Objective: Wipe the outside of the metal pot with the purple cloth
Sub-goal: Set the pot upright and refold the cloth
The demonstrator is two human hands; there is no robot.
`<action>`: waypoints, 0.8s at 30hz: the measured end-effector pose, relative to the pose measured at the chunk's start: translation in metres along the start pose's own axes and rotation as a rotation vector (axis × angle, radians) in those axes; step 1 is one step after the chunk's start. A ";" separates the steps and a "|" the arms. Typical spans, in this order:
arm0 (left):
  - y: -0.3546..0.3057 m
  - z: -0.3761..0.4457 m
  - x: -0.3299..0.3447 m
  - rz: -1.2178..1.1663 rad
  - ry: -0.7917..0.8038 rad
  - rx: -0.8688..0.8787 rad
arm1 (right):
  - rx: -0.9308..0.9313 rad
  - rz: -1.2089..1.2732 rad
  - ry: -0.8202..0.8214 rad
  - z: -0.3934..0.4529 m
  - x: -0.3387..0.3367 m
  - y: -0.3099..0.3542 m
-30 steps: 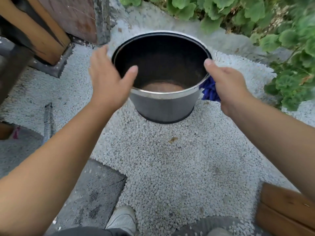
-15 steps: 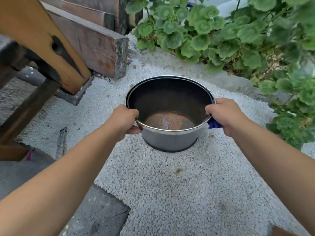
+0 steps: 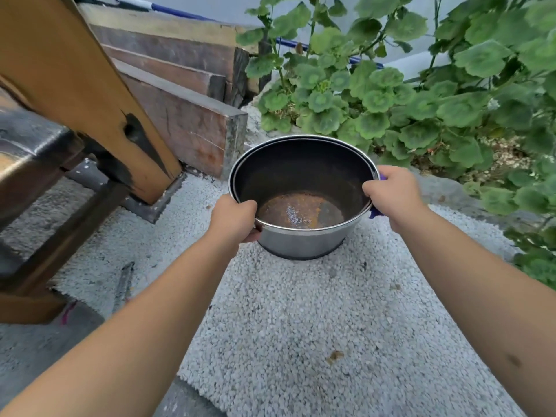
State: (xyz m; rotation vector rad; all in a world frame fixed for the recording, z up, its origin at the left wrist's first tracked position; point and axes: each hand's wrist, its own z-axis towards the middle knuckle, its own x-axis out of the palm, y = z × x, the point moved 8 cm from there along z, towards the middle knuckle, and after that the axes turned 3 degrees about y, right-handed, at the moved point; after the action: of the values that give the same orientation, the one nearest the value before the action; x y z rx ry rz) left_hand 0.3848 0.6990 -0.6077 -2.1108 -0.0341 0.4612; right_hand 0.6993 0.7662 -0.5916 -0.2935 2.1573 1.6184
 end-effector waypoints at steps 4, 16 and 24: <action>0.018 0.011 0.011 0.023 0.036 -0.052 | -0.062 -0.079 -0.054 0.010 0.007 0.001; 0.036 -0.028 0.009 0.055 0.014 0.003 | 0.046 0.439 -0.026 -0.021 -0.023 -0.028; 0.031 -0.133 0.072 -0.121 0.467 0.113 | -0.487 -0.011 0.199 -0.187 -0.029 -0.014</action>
State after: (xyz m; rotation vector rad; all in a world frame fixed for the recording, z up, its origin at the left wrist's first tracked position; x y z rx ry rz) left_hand 0.4914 0.5891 -0.5905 -2.0430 0.1306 -0.1059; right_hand 0.6919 0.5822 -0.5476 -0.6332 1.8562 2.1736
